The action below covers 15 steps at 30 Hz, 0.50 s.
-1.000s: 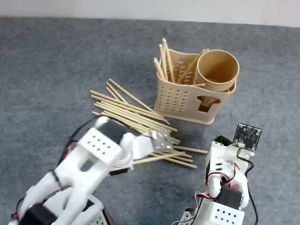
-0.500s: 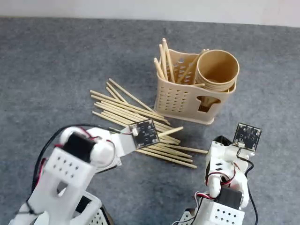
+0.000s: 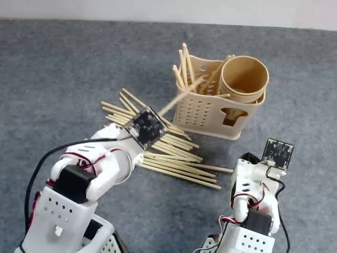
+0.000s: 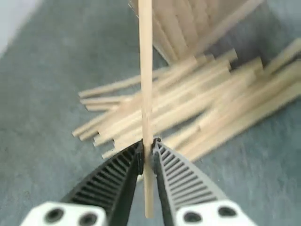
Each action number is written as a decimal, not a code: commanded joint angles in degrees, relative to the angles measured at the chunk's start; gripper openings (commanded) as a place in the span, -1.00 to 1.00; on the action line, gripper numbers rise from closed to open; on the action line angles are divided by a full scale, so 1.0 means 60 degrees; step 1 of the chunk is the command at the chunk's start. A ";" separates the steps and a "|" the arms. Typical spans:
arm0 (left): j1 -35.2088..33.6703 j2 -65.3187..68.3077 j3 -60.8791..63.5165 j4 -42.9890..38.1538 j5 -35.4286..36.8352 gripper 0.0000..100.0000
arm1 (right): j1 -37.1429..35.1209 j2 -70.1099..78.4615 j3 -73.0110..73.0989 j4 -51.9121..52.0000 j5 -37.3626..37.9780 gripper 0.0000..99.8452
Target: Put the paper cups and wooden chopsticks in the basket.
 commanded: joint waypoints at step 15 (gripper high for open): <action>0.0315 -0.0125 -0.0037 -0.4996 0.3136 -0.94 | -0.0066 -0.0110 0.1179 0.0022 0.0015 -0.97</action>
